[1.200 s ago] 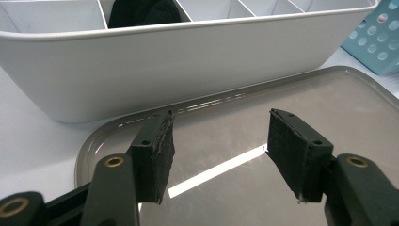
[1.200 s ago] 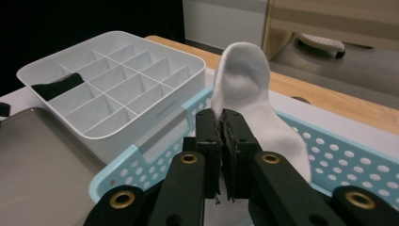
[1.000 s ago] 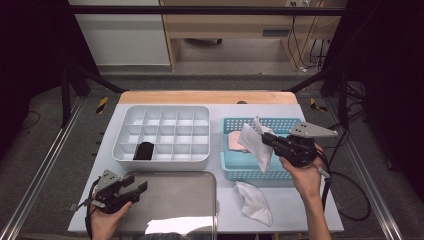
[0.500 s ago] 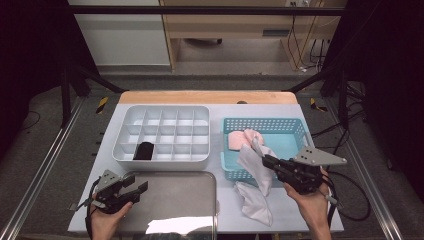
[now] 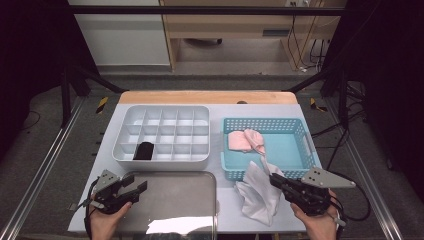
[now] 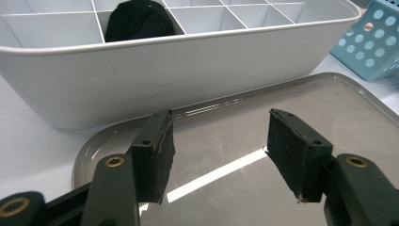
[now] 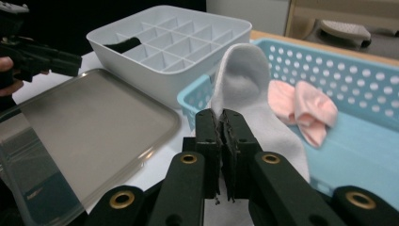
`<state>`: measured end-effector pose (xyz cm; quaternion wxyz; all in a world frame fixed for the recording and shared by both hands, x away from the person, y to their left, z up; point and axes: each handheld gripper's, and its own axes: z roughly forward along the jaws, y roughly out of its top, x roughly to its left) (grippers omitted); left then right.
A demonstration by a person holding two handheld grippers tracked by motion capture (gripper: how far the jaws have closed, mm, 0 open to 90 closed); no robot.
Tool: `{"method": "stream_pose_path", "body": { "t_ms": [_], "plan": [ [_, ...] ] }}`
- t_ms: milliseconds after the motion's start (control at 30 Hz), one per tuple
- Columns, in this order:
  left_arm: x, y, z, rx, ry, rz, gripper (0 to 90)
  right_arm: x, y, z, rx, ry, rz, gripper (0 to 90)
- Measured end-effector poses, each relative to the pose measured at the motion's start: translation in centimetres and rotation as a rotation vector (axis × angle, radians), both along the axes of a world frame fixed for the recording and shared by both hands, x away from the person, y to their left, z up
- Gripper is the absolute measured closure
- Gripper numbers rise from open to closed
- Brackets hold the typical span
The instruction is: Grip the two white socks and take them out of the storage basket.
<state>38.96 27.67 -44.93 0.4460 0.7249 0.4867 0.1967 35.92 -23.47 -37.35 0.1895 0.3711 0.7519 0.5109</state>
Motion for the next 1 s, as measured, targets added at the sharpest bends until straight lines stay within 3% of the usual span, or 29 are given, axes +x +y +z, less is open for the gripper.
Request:
{"method": "stream_pose_path", "body": {
  "t_ms": [333, 467, 567, 867, 1000],
  "plan": [
    [0.0, -0.2, -0.1, 0.005, 0.002, -0.004, 40.3, -0.7, -2.2, -3.6, -0.010, 0.087, -0.079, 86.0],
    [-0.1, -0.2, 0.0, 0.006, -0.004, -0.003, 40.3, -0.3, -3.2, -4.6, -0.041, 0.114, -0.133, 85.7],
    [-0.1, 0.0, 0.0, 0.003, -0.006, -0.001, 40.3, 0.0, -3.9, -5.4, -0.037, 0.146, -0.157, 85.6],
    [-0.2, -0.2, 0.0, 0.006, -0.006, -0.004, 40.2, 0.8, -4.5, -7.3, -0.144, 0.234, -0.234, 85.3],
    [-0.2, -0.2, 0.0, 0.009, -0.004, -0.007, 40.2, 1.1, -4.6, -8.3, -0.163, 0.281, -0.243, 85.2]
  ]
}}
